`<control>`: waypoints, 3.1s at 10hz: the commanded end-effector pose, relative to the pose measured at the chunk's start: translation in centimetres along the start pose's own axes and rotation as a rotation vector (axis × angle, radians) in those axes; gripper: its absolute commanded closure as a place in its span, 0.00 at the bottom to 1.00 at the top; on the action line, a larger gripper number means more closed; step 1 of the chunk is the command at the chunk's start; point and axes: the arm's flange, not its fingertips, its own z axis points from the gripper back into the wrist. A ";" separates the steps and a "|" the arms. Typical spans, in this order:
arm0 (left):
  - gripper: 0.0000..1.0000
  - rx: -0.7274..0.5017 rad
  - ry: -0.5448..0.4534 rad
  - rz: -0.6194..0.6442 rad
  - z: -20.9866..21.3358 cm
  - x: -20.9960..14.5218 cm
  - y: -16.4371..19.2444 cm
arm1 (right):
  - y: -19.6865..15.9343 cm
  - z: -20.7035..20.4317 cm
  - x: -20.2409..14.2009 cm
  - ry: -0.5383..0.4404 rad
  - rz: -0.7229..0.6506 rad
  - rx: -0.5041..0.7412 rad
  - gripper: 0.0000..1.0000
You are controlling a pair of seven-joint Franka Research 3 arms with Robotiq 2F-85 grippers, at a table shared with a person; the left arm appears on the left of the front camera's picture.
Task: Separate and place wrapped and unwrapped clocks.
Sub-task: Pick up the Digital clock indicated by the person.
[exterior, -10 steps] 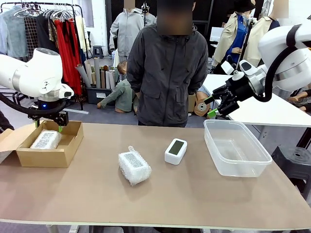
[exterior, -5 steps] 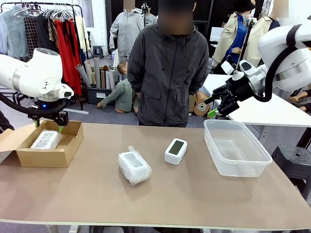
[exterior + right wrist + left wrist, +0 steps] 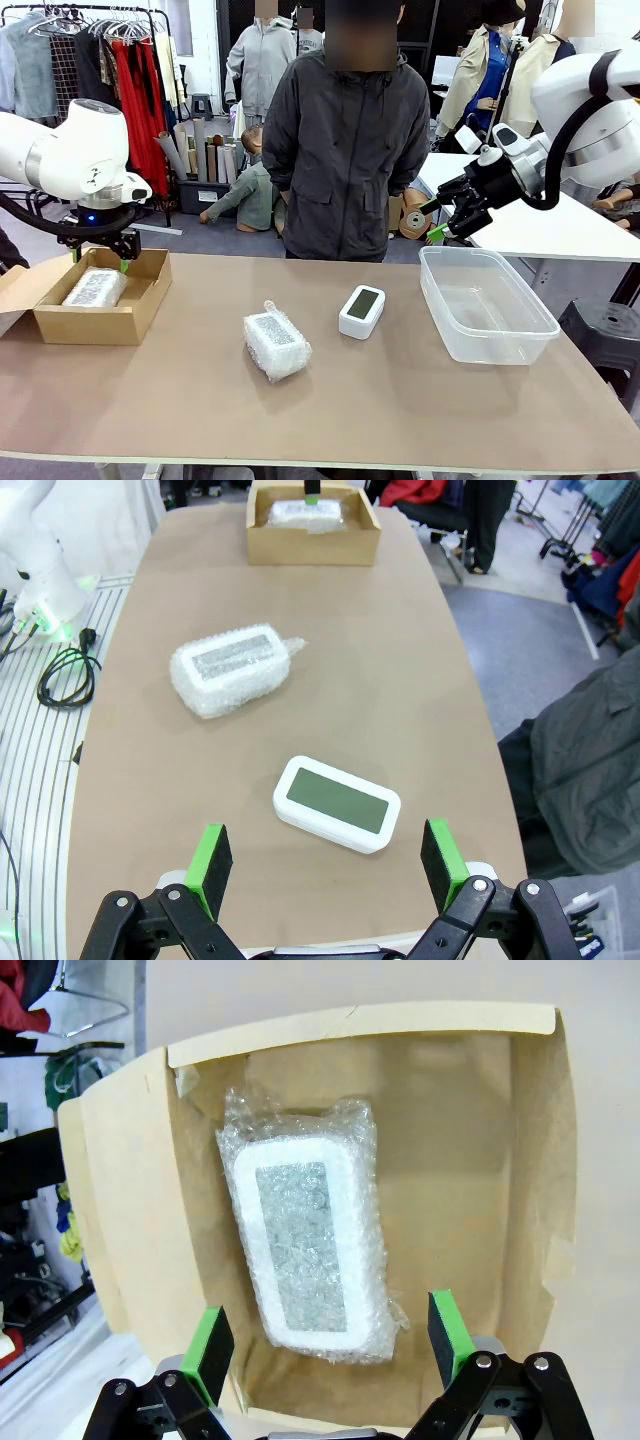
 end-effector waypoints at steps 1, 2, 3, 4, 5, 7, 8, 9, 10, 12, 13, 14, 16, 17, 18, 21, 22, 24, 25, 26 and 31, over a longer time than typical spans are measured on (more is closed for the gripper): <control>0.00 0.010 -0.005 0.012 0.0 0.0 0.2 | 0.0 0.2 0.1 0.004 0.008 -0.008 0.00; 0.00 0.010 -0.005 0.012 0.0 0.0 0.2 | 0.0 0.2 0.1 0.004 0.008 -0.008 0.00; 0.00 0.010 -0.005 0.012 0.0 0.0 0.2 | 0.0 0.2 0.1 0.004 0.008 -0.008 0.00; 0.00 0.000 0.000 0.000 0.0 0.0 0.0 | 0.0 0.2 0.1 0.004 0.008 -0.008 0.00; 0.00 -0.093 0.031 -0.103 0.9 0.2 0.8 | 0.0 0.2 0.1 0.004 0.008 -0.008 0.00; 0.00 -0.272 0.025 -0.257 2.6 1.3 1.6 | 0.0 0.2 0.1 0.004 0.008 -0.008 0.00; 0.00 -0.344 -0.011 -0.345 3.9 1.5 1.7 | 0.0 0.2 0.1 0.004 0.008 -0.008 0.00; 0.00 -0.432 -0.014 -0.448 5.2 1.8 2.2 | 0.0 0.2 0.1 0.004 0.008 -0.008 0.00; 0.00 -0.532 -0.048 -0.564 6.6 2.1 2.7 | 0.0 0.2 0.1 0.004 0.008 -0.008 0.00; 0.00 -0.671 -0.167 -0.800 10.2 2.5 3.5 | 0.0 0.2 0.1 0.004 0.008 -0.008 0.00; 0.00 -0.711 -0.236 -0.871 12.0 2.3 3.4 | 0.0 0.2 0.1 0.004 0.008 -0.008 0.00; 0.00 -0.744 -0.326 -0.964 13.7 1.9 3.6 | 0.0 0.2 0.1 0.004 0.008 -0.008 0.00; 0.00 -0.781 -0.487 -1.101 15.6 0.8 4.4 | 0.0 0.2 0.1 0.004 0.008 -0.008 0.00; 0.00 -0.800 -0.535 -1.156 16.0 0.4 4.7 | 0.0 0.2 0.1 0.004 0.008 -0.008 0.00; 0.00 -0.797 -0.578 -1.222 16.0 -0.2 5.0 | 0.0 0.2 0.1 0.004 0.008 -0.008 0.00; 0.00 -0.751 -0.537 -1.164 17.1 1.1 4.3 | 0.0 0.2 0.1 0.004 0.008 -0.008 0.00; 0.00 -0.751 -0.537 -1.164 17.1 1.1 4.3 | 0.0 0.2 0.1 0.004 0.008 -0.008 0.00; 0.00 -0.751 -0.537 -1.164 17.1 1.1 4.3 | 0.0 0.2 0.1 0.004 0.008 -0.008 0.00; 0.00 -0.759 -0.547 -1.177 16.9 0.8 4.3 | 0.0 0.2 0.1 0.004 0.008 -0.008 0.00; 0.00 -0.813 -0.614 -1.229 17.5 0.6 5.0 | 0.0 0.2 0.1 0.004 0.008 -0.008 0.00; 0.00 -0.799 -0.942 -1.213 17.5 -0.8 7.4 | 0.0 0.2 0.1 0.004 0.008 -0.008 0.00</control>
